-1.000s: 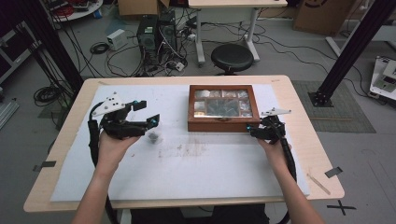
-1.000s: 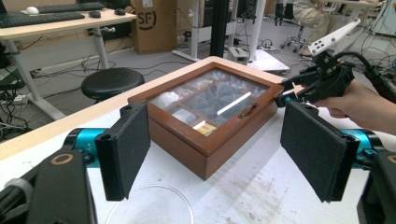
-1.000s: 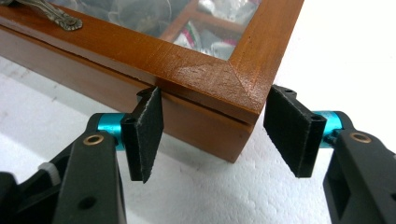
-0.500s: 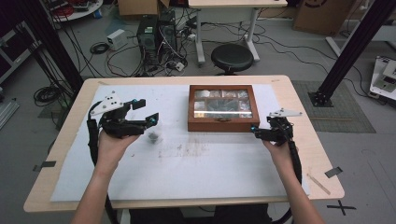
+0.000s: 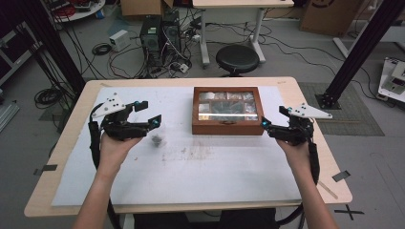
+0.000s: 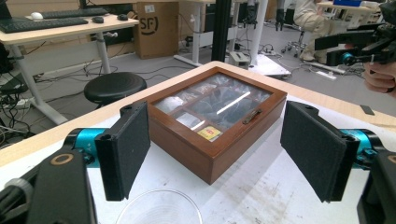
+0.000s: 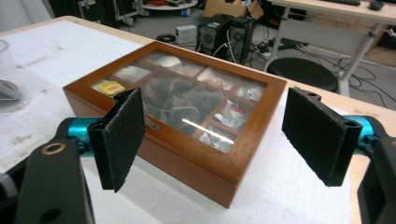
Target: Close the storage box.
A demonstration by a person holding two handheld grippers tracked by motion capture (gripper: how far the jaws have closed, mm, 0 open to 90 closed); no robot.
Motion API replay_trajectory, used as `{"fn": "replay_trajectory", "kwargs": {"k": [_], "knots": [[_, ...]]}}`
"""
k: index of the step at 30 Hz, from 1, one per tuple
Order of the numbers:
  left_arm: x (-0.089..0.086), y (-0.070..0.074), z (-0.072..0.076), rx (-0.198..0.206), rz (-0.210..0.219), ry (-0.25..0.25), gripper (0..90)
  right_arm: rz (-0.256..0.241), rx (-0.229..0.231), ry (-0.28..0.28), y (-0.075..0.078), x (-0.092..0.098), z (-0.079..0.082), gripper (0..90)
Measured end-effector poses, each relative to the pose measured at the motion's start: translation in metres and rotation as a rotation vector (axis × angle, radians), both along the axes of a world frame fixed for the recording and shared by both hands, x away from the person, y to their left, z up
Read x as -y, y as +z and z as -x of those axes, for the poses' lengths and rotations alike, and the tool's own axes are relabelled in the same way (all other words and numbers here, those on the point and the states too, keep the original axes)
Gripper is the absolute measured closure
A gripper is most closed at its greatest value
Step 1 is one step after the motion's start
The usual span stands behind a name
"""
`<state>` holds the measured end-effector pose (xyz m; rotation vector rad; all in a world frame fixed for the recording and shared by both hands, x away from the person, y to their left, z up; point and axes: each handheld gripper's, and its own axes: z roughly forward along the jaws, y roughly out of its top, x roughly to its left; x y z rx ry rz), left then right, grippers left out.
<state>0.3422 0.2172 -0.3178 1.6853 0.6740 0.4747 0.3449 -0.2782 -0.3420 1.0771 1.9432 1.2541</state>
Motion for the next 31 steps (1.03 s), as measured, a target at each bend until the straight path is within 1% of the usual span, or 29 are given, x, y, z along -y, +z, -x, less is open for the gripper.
{"fn": "replay_trajectory", "kwargs": {"k": [5, 11, 27, 31], "knots": [[-0.0016, 0.0003, 0.0008, 0.001, -0.003, 0.003, 24.2, -0.001, 0.006, 0.021, 0.0023, -0.0032, -0.0007, 21.9], [-0.0034, 0.0009, 0.0021, 0.005, -0.001, 0.006, 24.2, -0.005, -0.005, 0.034, 0.0019, -0.004, -0.0029, 21.9], [-0.0028, 0.0009, 0.0027, 0.005, -0.005, 0.003, 24.2, -0.008, -0.011, 0.034, 0.0016, -0.0026, -0.004, 21.9], [-0.0034, 0.0011, 0.0024, 0.008, 0.001, 0.006, 24.2, -0.008, -0.01, 0.034, 0.0019, -0.0017, -0.004, 21.9]]}}
